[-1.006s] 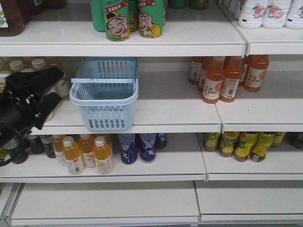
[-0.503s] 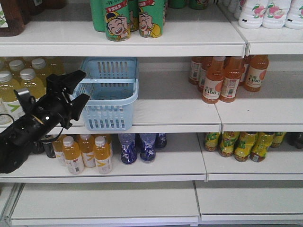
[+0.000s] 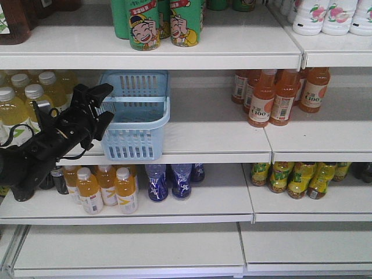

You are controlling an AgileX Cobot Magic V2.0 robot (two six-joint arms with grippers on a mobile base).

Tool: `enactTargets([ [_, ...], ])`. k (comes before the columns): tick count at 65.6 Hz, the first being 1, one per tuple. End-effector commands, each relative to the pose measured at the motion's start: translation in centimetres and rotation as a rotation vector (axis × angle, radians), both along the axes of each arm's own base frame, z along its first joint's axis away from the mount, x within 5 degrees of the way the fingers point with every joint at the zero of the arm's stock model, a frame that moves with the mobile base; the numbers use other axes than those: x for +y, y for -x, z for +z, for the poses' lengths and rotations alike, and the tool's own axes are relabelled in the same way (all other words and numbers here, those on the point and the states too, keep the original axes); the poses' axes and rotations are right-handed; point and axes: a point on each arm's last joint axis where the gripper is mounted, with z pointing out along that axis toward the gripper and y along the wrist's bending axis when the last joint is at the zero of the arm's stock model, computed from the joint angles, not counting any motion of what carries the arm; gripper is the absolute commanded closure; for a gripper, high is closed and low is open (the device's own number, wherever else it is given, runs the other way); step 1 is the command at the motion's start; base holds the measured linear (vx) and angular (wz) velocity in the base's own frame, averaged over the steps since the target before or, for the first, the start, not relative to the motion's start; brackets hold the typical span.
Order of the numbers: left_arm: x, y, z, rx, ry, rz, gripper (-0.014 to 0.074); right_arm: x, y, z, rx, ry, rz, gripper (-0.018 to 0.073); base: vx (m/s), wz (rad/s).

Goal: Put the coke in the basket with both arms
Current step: 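Reach the left gripper toward the basket handle, then grasp the basket handle with the left gripper and lift it off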

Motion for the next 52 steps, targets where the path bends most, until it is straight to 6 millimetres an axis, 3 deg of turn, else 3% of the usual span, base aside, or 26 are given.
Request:
enactTargets([
  [1, -0.1, -0.8, 3.5, -0.132, 0.064, 0.0, 0.0036, 0.1, 0.1, 0.5, -0.08, 0.016, 0.01, 0.0564, 0.0, 0.0],
  [20, -0.2, -2.6, 3.4, -0.134, 0.094, 0.001, 0.0045, 0.1, 0.1, 0.5, -0.08, 0.016, 0.01, 0.0564, 0.0, 0.0],
  [30, -0.1, -2.7, 3.3, -0.116, 0.086, 0.01, 0.0098, 0.1, 0.1, 0.5, -0.08, 0.016, 0.01, 0.0564, 0.0, 0.0],
  [39, -0.1, -2.8, 3.0, -0.088, 0.073, 0.019, 0.0206, 0.1, 0.1, 0.5, -0.079, 0.016, 0.01, 0.0564, 0.0, 0.0],
  [52, -0.3, -2.6, 3.2, -0.111, 0.063, -0.01, 0.0454, 0.1, 0.1, 0.5, -0.079, 0.016, 0.01, 0.0564, 0.0, 0.0],
])
